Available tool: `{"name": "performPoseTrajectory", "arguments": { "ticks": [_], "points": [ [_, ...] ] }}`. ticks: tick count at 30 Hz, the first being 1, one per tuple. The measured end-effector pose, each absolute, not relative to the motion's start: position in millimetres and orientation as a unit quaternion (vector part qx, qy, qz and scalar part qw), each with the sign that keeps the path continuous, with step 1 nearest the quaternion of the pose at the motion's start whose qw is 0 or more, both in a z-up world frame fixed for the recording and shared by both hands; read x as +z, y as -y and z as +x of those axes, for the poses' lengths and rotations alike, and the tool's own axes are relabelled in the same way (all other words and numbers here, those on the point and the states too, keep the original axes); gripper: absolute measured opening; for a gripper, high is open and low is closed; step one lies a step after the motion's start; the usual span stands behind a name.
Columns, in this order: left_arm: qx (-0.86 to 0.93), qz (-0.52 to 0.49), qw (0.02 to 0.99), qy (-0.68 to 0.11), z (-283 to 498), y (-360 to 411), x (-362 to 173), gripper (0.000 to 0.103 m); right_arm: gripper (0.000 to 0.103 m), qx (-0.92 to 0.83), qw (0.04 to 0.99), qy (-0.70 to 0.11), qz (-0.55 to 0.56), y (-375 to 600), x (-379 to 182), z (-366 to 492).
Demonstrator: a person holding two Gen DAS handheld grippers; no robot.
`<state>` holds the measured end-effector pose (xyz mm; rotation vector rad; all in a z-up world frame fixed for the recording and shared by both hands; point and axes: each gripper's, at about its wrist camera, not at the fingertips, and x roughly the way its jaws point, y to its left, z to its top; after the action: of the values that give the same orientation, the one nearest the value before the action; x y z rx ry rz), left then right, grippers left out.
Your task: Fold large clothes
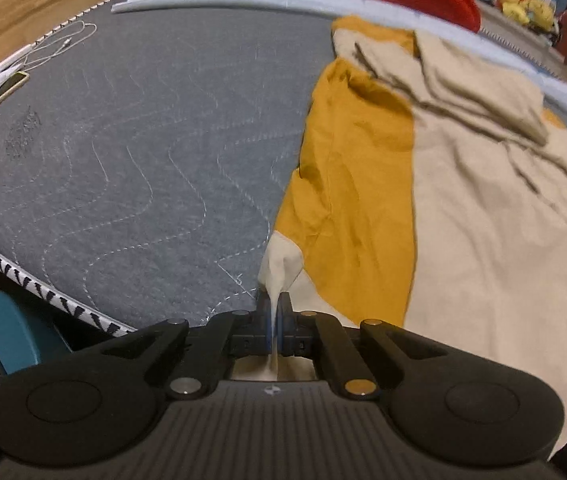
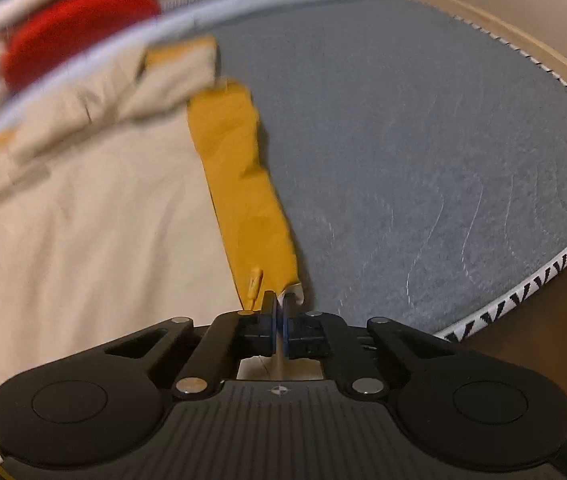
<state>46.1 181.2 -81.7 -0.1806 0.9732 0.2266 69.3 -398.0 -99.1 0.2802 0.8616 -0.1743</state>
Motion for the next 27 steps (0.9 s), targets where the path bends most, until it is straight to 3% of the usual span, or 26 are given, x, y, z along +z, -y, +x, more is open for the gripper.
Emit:
{"name": "performPoseTrajectory", "arguments": {
  "ticks": [3,6,11,14,17,19,27],
  "points": [
    [0.105,-0.108,0.868,-0.473,42,-185,-79,0.003,0.002,-0.090,0.898,-0.407,0.141,399,-93,64],
    [0.107,-0.131,0.845,-0.507,54,-190,-97,0.008,0.004,-0.098,0.876,-0.448,0.151,401,-110,73],
    [0.115,-0.145,0.843,-0.505,57,-192,-104,0.017,0.017,-0.108,0.867,-0.470,0.128,396,-123,80],
    [0.116,-0.140,0.846,-0.502,58,-190,-107,0.017,0.018,-0.107,0.868,-0.472,0.114,393,-126,80],
    [0.112,-0.118,0.849,-0.503,57,-185,-110,0.014,0.008,-0.101,0.872,-0.470,0.095,390,-124,79],
    [0.110,-0.098,0.852,-0.503,56,-180,-109,0.004,0.003,-0.097,0.876,-0.464,0.091,389,-121,79],
    [0.041,-0.101,0.885,-0.453,42,-172,-39,0.001,0.001,-0.047,0.909,-0.396,0.123,390,-53,56]
  ]
}}
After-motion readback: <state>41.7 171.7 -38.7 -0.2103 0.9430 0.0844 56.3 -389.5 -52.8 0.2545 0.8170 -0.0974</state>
